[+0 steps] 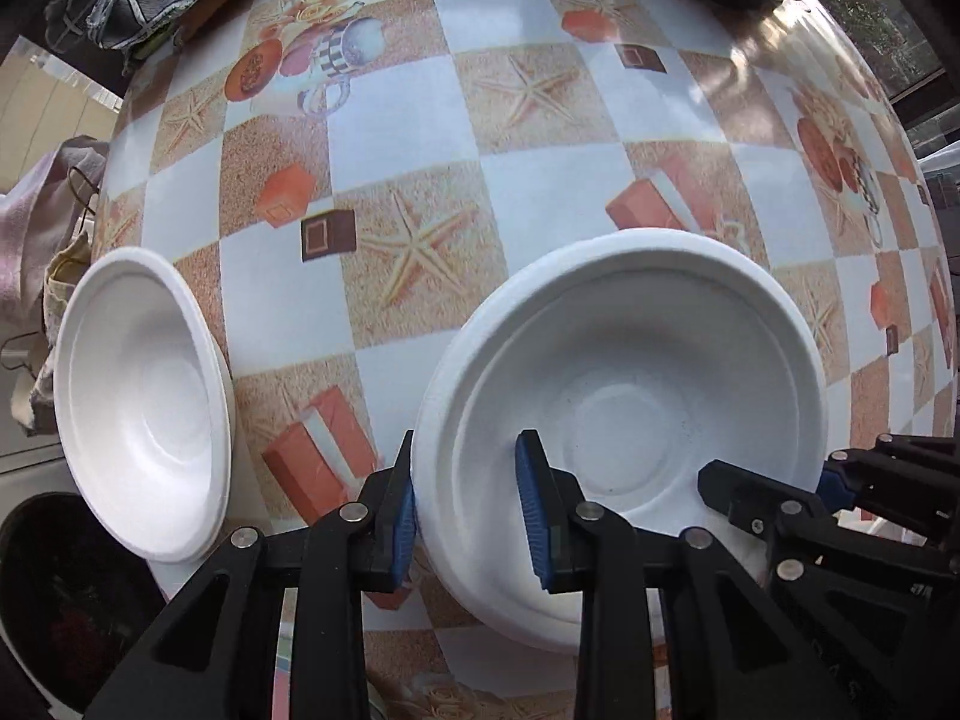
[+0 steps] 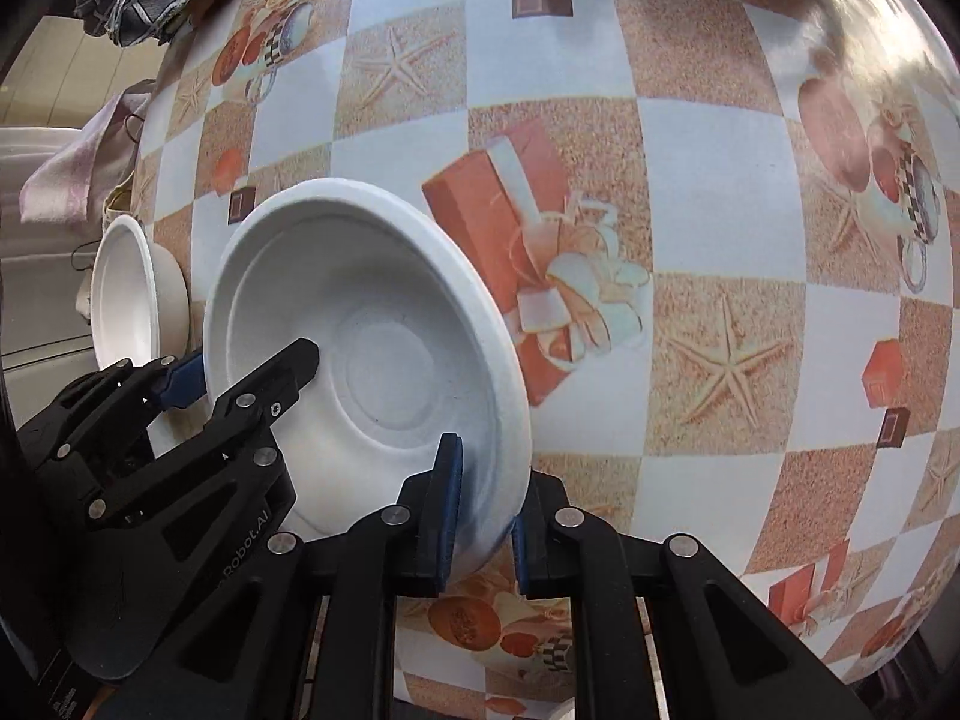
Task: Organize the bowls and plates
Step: 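Carry the second bowl over the first bowl and lower it inside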
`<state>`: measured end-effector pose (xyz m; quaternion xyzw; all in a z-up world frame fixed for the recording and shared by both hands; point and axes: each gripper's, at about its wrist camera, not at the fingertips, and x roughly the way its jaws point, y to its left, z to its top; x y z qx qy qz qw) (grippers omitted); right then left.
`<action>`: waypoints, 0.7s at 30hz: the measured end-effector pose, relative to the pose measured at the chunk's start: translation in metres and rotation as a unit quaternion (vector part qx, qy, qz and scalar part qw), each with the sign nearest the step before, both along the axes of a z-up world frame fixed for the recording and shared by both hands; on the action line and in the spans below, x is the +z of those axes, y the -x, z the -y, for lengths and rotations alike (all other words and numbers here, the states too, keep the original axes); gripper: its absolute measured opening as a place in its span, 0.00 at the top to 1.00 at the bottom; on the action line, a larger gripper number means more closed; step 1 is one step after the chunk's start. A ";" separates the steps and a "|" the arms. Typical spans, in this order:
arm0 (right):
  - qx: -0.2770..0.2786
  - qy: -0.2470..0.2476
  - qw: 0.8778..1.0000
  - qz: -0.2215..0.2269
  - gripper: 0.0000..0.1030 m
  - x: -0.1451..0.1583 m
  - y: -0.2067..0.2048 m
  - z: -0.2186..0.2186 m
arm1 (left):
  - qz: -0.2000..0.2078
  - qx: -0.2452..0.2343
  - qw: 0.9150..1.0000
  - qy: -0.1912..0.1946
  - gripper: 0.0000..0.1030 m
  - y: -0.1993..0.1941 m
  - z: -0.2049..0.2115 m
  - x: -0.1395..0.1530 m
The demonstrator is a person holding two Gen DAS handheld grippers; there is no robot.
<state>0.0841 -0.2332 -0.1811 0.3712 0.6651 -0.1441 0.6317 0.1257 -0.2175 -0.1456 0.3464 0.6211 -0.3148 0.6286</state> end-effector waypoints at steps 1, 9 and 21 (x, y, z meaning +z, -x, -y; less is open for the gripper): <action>0.005 -0.001 1.000 -0.004 0.84 0.000 0.006 -0.007 | 0.002 -0.001 1.000 -0.003 0.69 0.010 -0.009 0.000; 0.033 -0.011 0.999 -0.024 0.84 -0.004 0.053 -0.058 | -0.014 0.000 1.000 -0.020 0.67 0.068 -0.060 -0.004; 0.030 -0.017 0.999 -0.029 0.84 0.007 0.084 -0.063 | -0.057 -0.009 0.998 -0.022 0.62 0.098 -0.095 -0.010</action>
